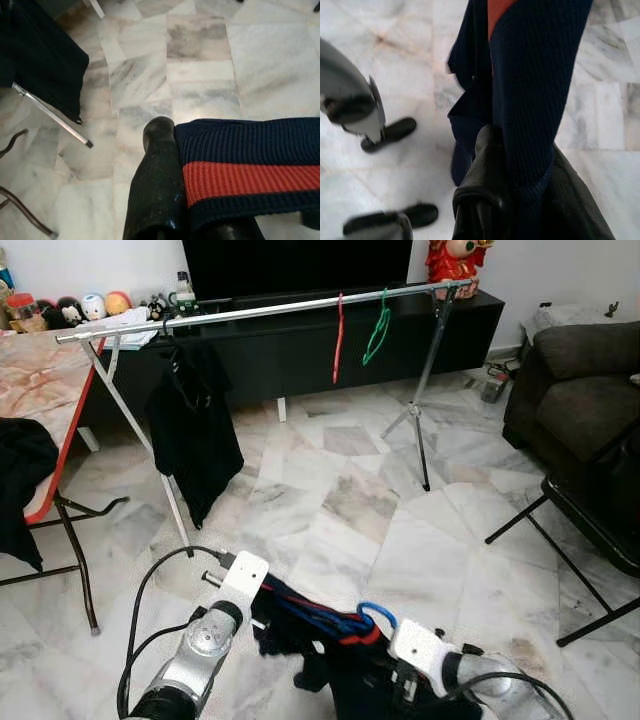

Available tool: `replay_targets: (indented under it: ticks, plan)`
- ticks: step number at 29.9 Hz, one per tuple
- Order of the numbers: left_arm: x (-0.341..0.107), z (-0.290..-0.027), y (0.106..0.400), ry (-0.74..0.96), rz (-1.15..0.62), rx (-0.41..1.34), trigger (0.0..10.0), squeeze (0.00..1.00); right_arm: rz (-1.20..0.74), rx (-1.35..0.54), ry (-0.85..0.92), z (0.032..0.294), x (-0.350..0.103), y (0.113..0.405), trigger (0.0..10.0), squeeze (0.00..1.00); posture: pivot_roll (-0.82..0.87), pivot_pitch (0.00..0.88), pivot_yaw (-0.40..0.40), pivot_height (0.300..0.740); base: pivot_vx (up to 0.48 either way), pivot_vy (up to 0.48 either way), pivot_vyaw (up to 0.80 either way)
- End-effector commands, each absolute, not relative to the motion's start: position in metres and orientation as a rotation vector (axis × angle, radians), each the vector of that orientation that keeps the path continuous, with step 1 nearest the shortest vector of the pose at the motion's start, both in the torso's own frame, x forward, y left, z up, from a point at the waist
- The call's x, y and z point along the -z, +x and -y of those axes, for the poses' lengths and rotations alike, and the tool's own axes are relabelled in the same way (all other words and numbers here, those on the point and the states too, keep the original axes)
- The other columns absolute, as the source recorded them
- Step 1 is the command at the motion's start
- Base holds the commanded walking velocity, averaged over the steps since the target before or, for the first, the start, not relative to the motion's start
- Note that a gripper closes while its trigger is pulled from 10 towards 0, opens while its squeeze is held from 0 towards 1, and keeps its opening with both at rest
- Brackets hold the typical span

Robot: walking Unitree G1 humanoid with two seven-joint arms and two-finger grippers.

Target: Hang hanger

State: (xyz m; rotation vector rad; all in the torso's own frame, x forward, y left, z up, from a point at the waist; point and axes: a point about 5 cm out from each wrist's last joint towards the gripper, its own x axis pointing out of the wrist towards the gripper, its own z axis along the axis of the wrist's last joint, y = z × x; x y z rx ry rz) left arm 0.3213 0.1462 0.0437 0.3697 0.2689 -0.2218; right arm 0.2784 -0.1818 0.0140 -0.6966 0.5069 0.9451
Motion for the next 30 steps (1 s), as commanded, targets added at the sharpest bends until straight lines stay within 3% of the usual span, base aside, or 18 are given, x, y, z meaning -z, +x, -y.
replay_targets:
  ticks: [1,7,11,21,24,30]
  plan:
    - [-0.042,-0.165,0.322,0.453,-0.309,0.176,0.0,0.00,-0.590,-0.923,-0.757,0.203,-0.007,0.270,0.0,0.00,-0.03,0.096,0.037,0.740,0.000,0.000,0.00]
    - [-0.015,-0.174,0.306,0.725,-0.508,0.334,0.0,0.00,-0.660,-0.870,-0.815,0.241,-0.013,0.266,0.0,0.00,-0.01,0.107,0.035,0.740,0.000,0.000,0.00]
    - [-0.008,-0.181,0.301,0.788,-0.559,0.329,0.0,0.00,-0.705,-0.957,-0.825,0.251,-0.014,0.257,0.0,0.00,-0.02,0.110,0.035,0.740,0.000,0.000,0.00]
    - [-0.007,-0.187,0.301,0.883,-0.593,0.376,0.0,0.00,-0.828,-1.146,-0.836,0.265,-0.021,0.249,0.0,0.00,-0.01,0.108,0.037,0.740,0.000,0.000,0.00]
    - [-0.007,-0.184,0.300,0.791,-0.594,0.385,0.0,0.00,-0.850,-1.194,-0.811,0.265,-0.024,0.248,0.0,0.00,-0.01,0.108,0.038,0.740,0.000,0.000,0.00]
    - [-0.010,-0.173,0.302,0.807,-0.546,0.484,0.3,0.00,-0.877,-1.291,-0.777,0.260,-0.024,0.243,0.0,0.00,-0.01,0.102,0.039,0.740,0.000,0.000,0.00]
